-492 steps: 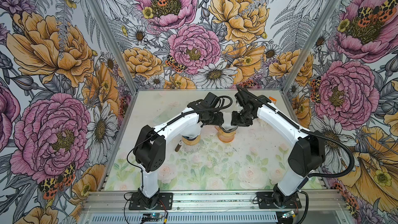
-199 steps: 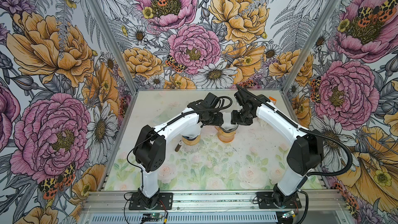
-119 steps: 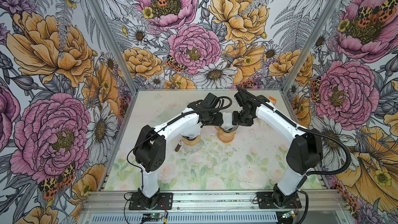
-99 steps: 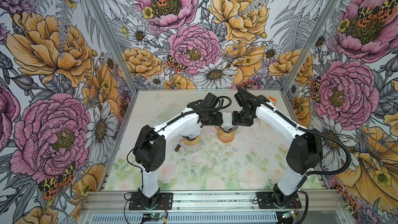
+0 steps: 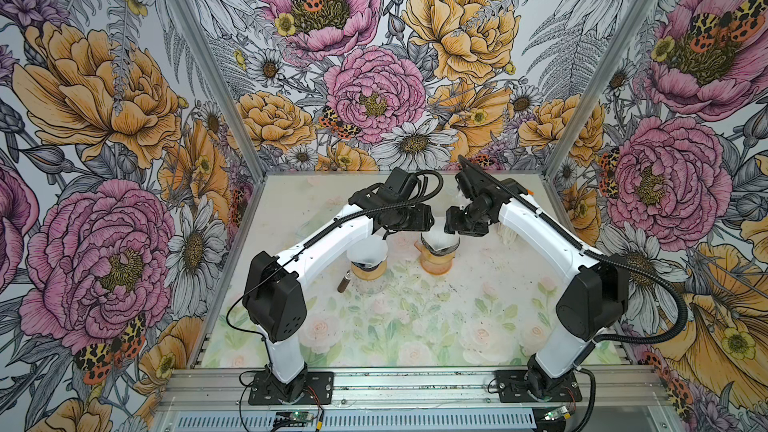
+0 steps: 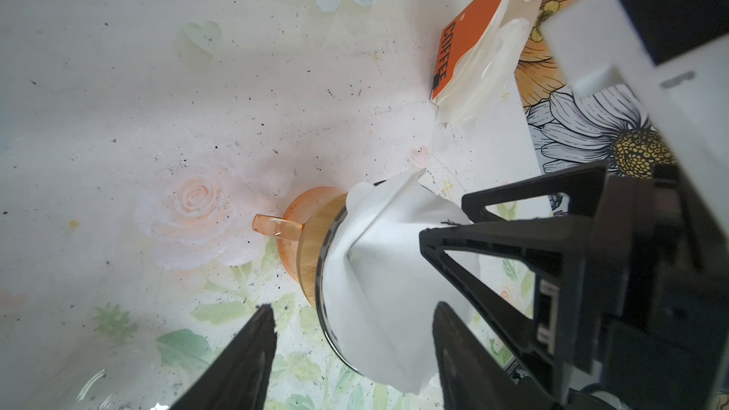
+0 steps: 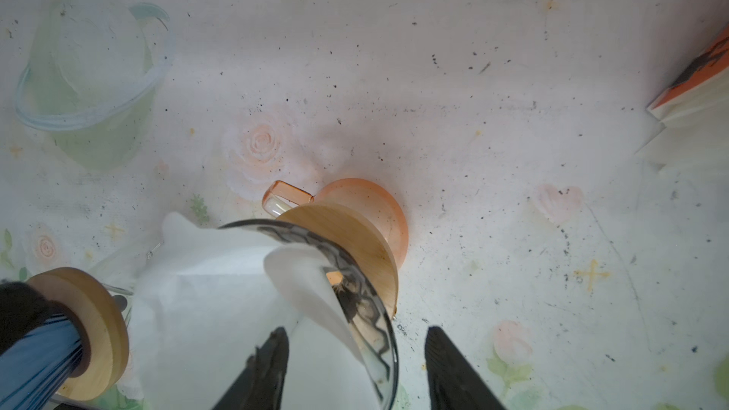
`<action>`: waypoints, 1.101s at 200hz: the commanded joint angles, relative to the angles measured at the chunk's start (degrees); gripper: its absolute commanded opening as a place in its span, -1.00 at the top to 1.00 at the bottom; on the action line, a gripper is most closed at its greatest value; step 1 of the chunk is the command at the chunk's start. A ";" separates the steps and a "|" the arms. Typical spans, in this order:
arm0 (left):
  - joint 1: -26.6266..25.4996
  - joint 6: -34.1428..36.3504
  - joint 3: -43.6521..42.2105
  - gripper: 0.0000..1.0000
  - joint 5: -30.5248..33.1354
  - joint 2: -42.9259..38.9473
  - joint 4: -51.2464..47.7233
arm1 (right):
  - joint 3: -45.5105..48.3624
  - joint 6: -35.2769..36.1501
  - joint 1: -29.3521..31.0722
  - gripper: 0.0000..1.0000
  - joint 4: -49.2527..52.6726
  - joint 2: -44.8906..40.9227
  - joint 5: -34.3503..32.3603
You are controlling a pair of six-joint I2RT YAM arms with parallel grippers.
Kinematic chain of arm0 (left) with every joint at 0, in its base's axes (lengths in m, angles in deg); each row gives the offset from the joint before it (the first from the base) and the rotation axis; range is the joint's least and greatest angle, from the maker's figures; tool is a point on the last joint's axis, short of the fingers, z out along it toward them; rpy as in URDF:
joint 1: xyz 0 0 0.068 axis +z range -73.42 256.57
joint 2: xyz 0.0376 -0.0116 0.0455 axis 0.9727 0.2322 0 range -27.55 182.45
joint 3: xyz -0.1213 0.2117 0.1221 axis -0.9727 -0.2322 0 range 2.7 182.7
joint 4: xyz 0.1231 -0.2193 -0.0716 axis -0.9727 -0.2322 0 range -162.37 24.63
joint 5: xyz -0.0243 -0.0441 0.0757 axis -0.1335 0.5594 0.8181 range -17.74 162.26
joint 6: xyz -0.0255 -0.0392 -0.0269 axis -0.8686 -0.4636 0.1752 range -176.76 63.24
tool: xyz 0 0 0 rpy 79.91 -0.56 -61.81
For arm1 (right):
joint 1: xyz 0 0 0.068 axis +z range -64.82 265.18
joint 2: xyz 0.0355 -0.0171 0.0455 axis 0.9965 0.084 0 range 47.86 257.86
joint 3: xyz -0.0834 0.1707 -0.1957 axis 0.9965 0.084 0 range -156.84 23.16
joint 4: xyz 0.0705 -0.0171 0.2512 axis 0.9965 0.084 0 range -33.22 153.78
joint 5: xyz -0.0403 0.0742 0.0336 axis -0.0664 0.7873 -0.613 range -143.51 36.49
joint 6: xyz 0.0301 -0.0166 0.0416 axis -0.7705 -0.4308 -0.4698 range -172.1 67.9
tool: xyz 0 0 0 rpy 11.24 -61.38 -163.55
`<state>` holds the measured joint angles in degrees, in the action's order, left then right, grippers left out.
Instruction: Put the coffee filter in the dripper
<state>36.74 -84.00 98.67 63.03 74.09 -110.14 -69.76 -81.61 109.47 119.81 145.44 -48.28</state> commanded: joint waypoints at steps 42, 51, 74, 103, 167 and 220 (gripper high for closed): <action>0.20 4.15 1.58 -0.69 6.82 -9.19 0.59 | 0.23 3.25 -0.30 -0.36 -2.87 -8.98 -9.00; 0.11 5.94 0.75 -0.72 7.79 -10.96 0.85 | 1.61 4.01 -0.33 -0.44 -4.61 -10.66 -9.85; -0.51 9.58 -3.01 -0.87 10.71 -16.64 1.84 | 5.21 6.10 -0.39 -0.70 -9.44 -15.77 -12.43; -0.38 10.89 -12.76 -0.98 16.20 -27.94 6.67 | 10.27 7.62 -0.61 -0.96 -15.73 -23.20 -18.05; 4.76 11.08 -39.38 -0.98 29.11 -55.99 12.57 | 19.51 7.12 -6.17 -0.99 -23.72 -31.58 -26.86; 17.01 11.07 -56.13 -0.98 39.92 -74.04 13.66 | 42.23 7.79 -10.05 -0.99 -45.92 -43.41 -33.62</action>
<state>49.18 -74.12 47.63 94.63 5.09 -98.73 -35.88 -74.49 100.82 87.44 107.82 -76.36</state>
